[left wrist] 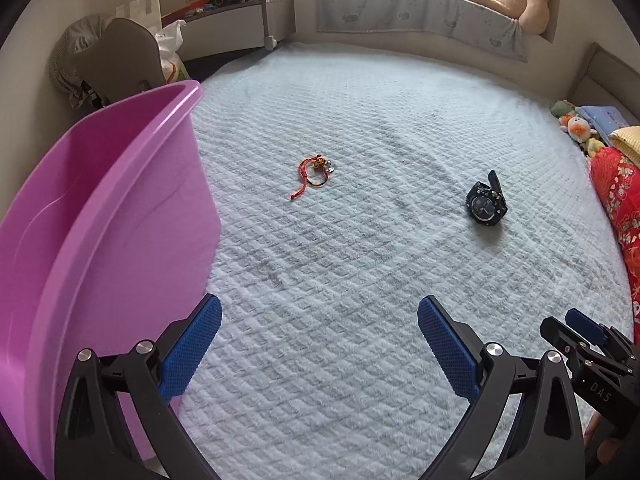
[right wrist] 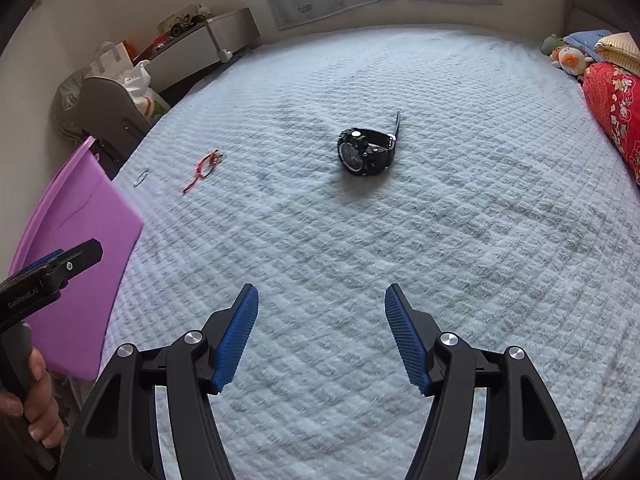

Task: Organize jewelry
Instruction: 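Move the left gripper toward the red cord bracelet while the right approaches the black watch, then grasp the red cord bracelet with the left gripper while the right grasps the black watch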

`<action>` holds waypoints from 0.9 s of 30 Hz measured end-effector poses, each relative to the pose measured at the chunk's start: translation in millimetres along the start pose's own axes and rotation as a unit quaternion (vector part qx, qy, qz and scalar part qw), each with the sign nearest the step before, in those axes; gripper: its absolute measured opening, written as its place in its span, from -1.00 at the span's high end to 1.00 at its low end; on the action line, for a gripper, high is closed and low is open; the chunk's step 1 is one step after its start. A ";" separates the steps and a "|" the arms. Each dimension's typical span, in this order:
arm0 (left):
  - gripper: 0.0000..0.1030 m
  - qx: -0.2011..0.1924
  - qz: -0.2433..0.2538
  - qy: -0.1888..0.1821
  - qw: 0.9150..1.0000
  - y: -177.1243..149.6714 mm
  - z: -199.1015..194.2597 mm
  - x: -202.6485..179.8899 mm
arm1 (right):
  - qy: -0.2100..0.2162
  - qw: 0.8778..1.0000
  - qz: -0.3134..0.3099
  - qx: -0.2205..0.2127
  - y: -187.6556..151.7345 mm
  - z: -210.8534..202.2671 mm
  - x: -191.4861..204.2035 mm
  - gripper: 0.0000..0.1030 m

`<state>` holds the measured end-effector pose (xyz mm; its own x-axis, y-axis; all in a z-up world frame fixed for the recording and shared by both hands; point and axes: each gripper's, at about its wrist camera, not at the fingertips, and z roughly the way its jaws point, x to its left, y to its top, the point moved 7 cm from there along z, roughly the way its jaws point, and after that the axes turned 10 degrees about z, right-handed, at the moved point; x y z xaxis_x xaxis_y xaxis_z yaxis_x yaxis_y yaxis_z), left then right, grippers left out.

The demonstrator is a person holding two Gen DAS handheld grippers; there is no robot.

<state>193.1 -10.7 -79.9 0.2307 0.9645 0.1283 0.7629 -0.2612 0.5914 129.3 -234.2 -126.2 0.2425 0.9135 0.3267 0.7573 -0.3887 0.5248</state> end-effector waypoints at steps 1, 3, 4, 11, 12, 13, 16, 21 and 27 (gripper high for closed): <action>-0.88 0.002 -0.003 0.000 1.000 3.3 8.6 -0.3 | -0.002 1.000 0.004 -0.001 4.4 6.5 -3.8 -0.23; -0.88 0.004 -0.009 0.001 1.000 9.6 24.6 -0.5 | -0.005 1.000 0.008 -0.003 13.3 19.4 -9.8 -0.23; -0.88 0.005 -0.010 0.003 1.000 12.1 32.5 -0.3 | -0.007 1.000 0.008 -0.005 17.3 25.5 -12.1 -0.23; -0.88 0.020 -0.022 0.020 0.999 28.7 92.6 4.4 | -0.014 1.000 -0.007 -0.016 47.2 66.0 -12.9 -0.23; -0.88 0.020 -0.023 0.021 0.999 31.2 99.6 5.7 | -0.016 1.000 -0.010 -0.017 52.0 73.2 -12.6 -0.23; -0.88 0.020 -0.024 0.024 0.999 33.9 106.3 7.1 | -0.019 1.000 -0.013 -0.015 55.7 79.9 -12.4 -0.23; -0.88 0.017 -0.030 0.033 0.999 44.2 126.5 11.5 | -0.020 1.000 -0.010 -0.011 68.6 102.4 -14.2 -0.23; -0.88 0.018 -0.040 0.040 0.998 59.5 158.0 16.7 | -0.025 0.999 -0.005 -0.021 89.6 128.9 -15.2 -0.23; -0.88 0.018 -0.044 0.048 0.998 72.9 187.0 19.1 | -0.040 0.999 0.014 -0.026 105.7 150.7 -22.4 -0.23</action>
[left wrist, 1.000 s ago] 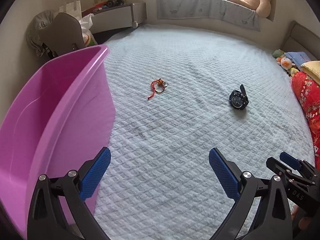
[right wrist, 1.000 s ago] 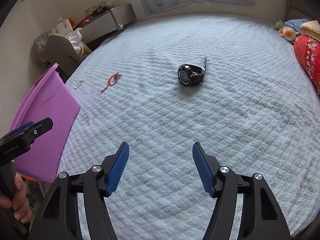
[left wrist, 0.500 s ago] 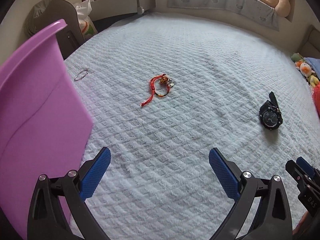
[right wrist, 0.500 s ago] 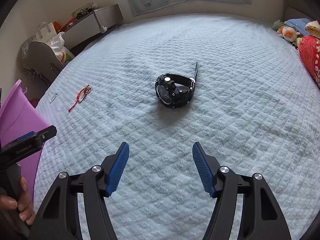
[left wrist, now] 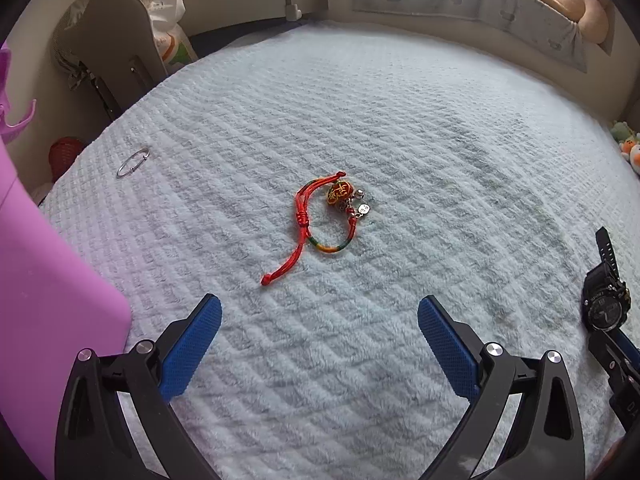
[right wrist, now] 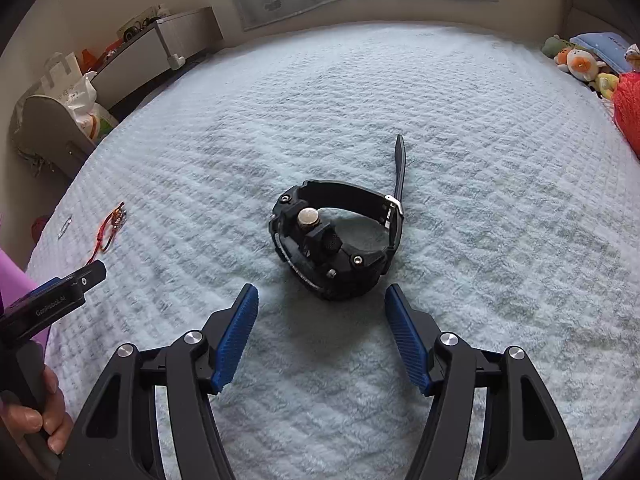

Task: Organize jewelry
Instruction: 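Grasp the red cord bracelet with the left gripper while the right grasps the black watch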

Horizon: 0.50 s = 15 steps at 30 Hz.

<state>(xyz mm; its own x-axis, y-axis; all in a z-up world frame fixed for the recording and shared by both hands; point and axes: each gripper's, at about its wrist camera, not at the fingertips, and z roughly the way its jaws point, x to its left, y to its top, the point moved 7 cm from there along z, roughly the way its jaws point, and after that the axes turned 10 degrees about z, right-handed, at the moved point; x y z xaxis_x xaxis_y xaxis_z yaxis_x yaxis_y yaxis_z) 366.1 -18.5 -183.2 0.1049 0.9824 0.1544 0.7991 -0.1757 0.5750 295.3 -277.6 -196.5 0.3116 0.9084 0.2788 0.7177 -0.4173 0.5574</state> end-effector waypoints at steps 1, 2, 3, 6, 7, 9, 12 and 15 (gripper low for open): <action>-0.88 -0.001 0.000 0.002 1.000 1.4 3.1 0.0 | 0.000 1.000 0.002 -0.002 1.5 2.1 -0.3 -0.22; -0.88 -0.001 0.000 0.006 1.000 2.9 7.4 0.2 | 0.000 1.000 0.004 -0.003 3.0 4.2 0.0 -0.23; -0.88 0.000 0.000 0.008 1.000 4.0 10.8 0.3 | -0.001 1.000 0.004 -0.006 4.3 6.3 0.3 -0.23; -0.88 0.007 -0.009 0.012 1.000 6.9 22.5 3.2 | -0.004 1.000 0.003 -0.009 7.1 12.7 2.1 -0.29; -0.88 0.007 -0.015 0.010 1.000 9.0 26.4 5.4 | -0.005 1.000 0.003 -0.011 8.1 14.4 2.4 -0.31; -0.88 0.006 -0.026 0.008 1.000 14.1 31.3 9.1 | -0.008 1.000 0.002 -0.014 8.6 17.6 2.2 -0.33; -0.88 0.000 -0.037 0.020 0.999 26.8 37.7 17.8 | -0.010 1.000 0.003 -0.016 9.5 20.6 1.3 -0.34; -0.88 0.000 -0.048 0.028 0.998 37.3 45.8 25.1 | -0.012 1.000 0.001 -0.018 10.6 23.6 1.5 -0.37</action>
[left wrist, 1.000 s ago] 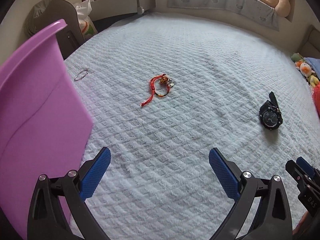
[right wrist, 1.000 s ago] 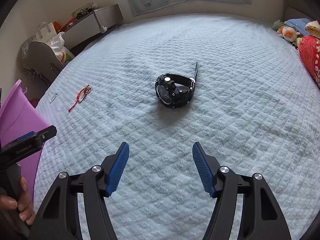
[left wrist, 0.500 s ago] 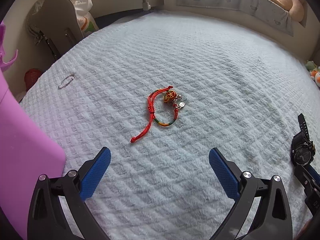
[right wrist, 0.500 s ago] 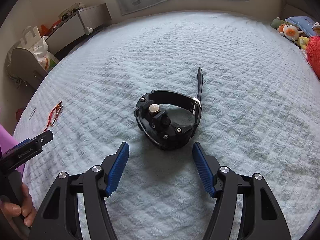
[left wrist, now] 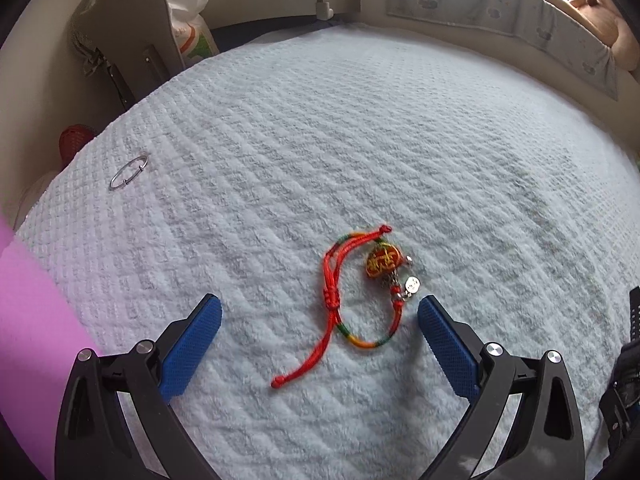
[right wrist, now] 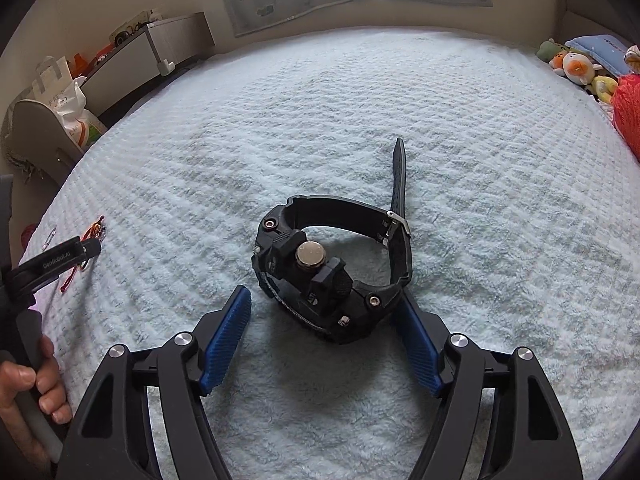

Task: Organize jewelry
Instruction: 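Grasp the red cord bracelet with the left gripper while the right grasps the black watch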

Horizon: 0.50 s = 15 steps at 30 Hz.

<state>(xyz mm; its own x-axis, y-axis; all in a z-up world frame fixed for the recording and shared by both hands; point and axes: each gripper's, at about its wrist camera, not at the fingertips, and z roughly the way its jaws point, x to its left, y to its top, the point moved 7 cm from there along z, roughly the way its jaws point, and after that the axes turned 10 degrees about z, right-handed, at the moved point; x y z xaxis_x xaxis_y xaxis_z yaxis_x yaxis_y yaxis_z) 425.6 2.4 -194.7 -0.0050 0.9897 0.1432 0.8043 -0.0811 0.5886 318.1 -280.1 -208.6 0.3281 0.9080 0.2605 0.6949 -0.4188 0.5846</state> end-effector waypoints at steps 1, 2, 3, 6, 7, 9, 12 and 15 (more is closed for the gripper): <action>-0.88 0.004 -0.006 -0.003 1.000 2.1 4.2 1.1 | -0.001 1.000 -0.001 0.000 0.6 1.8 1.6 -0.38; -0.88 0.008 -0.012 -0.008 1.000 3.6 8.9 1.9 | -0.001 1.000 -0.001 -0.001 1.2 3.0 2.1 -0.39; -0.88 0.013 -0.018 -0.010 1.000 4.5 13.9 3.8 | -0.001 1.000 0.000 -0.002 1.7 3.5 1.9 -0.39; -0.89 0.016 -0.012 -0.002 1.000 6.9 19.5 2.7 | -0.004 1.000 -0.001 -0.002 2.9 6.0 2.5 -0.42; -0.89 0.018 -0.008 0.002 1.000 8.3 20.8 2.0 | -0.007 1.000 -0.003 -0.002 3.0 6.9 3.5 -0.43; -0.89 0.020 -0.002 0.005 1.000 10.5 23.7 -0.3 | -0.011 1.000 -0.007 -0.002 4.1 9.3 4.9 -0.46; -0.89 0.024 0.000 0.004 1.000 12.3 26.4 -0.8 | -0.013 1.000 -0.008 -0.003 5.0 11.3 5.3 -0.47; -0.89 0.022 0.000 0.003 1.000 14.0 27.0 -1.0 | -0.013 1.000 -0.007 -0.004 5.3 11.3 4.6 -0.47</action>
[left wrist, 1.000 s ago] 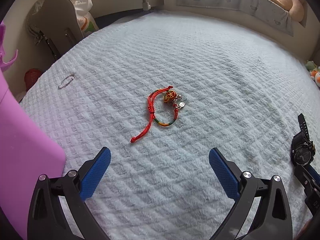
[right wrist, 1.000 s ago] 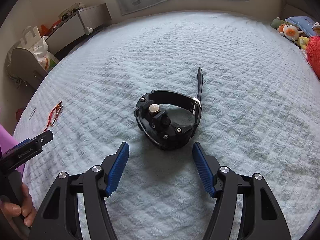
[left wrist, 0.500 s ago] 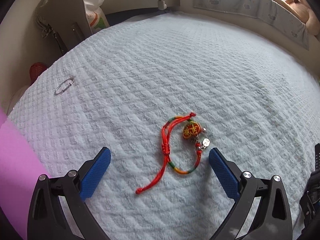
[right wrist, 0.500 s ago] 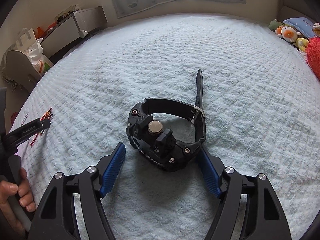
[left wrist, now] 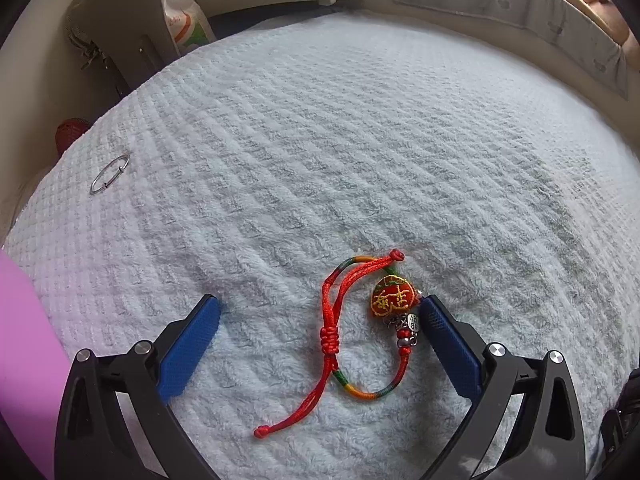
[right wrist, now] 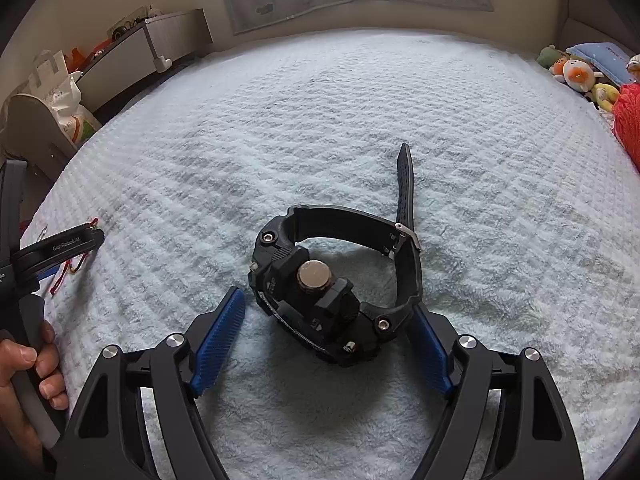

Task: Organize jewelry
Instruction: 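Grasp the red cord bracelet with the left gripper while the right grasps the black watch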

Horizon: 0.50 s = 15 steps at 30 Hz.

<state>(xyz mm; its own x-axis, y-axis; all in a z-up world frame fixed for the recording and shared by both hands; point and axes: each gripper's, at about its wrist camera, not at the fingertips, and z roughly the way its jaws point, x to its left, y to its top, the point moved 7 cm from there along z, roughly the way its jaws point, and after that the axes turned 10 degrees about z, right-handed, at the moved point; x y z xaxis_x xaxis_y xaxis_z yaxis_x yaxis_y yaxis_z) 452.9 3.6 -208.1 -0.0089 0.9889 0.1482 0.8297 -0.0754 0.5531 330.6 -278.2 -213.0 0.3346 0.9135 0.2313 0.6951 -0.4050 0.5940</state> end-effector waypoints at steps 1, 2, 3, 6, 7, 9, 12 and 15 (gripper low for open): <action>-0.85 -0.001 0.000 -0.002 1.000 -0.5 -0.8 -1.0 | -0.001 1.000 -0.001 -0.001 0.5 0.0 0.1 -0.46; -0.74 -0.003 0.003 -0.004 1.000 -0.3 -1.6 -2.0 | -0.002 1.000 -0.001 -0.001 0.7 -0.1 0.3 -0.44; -0.65 -0.009 0.007 -0.007 1.000 -1.1 -4.0 -2.0 | -0.006 1.000 0.000 -0.003 1.6 0.0 0.5 -0.39; 0.15 -0.029 0.033 -0.008 0.999 -5.3 -16.1 -14.6 | -0.001 1.000 0.010 -0.006 3.5 -2.3 -2.5 -0.26; 0.36 -0.032 0.041 -0.004 0.999 -7.1 -20.0 -17.7 | -0.001 1.000 0.010 -0.007 3.8 -2.8 -2.5 -0.25; 0.73 -0.036 0.050 -0.013 0.998 -11.5 -25.8 -22.7 | 0.002 1.000 0.010 -0.010 4.4 -4.7 -3.1 -0.24; 0.89 -0.039 0.048 -0.046 0.997 -23.2 -38.0 -25.0 | 0.014 1.000 0.017 -0.012 2.1 -11.8 -6.1 -0.24; 0.89 -0.043 0.047 -0.080 0.995 -39.9 -53.8 -28.1 | 0.022 0.999 0.019 -0.016 -5.0 -24.1 -10.3 -0.24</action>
<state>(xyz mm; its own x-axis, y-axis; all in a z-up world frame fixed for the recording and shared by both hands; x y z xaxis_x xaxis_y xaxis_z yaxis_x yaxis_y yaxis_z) 390.0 -28.1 -190.3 0.1612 0.9841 0.0752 0.7720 -0.1732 0.6115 308.3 -284.7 -199.8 0.3313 0.8989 0.2867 0.6612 -0.4379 0.6091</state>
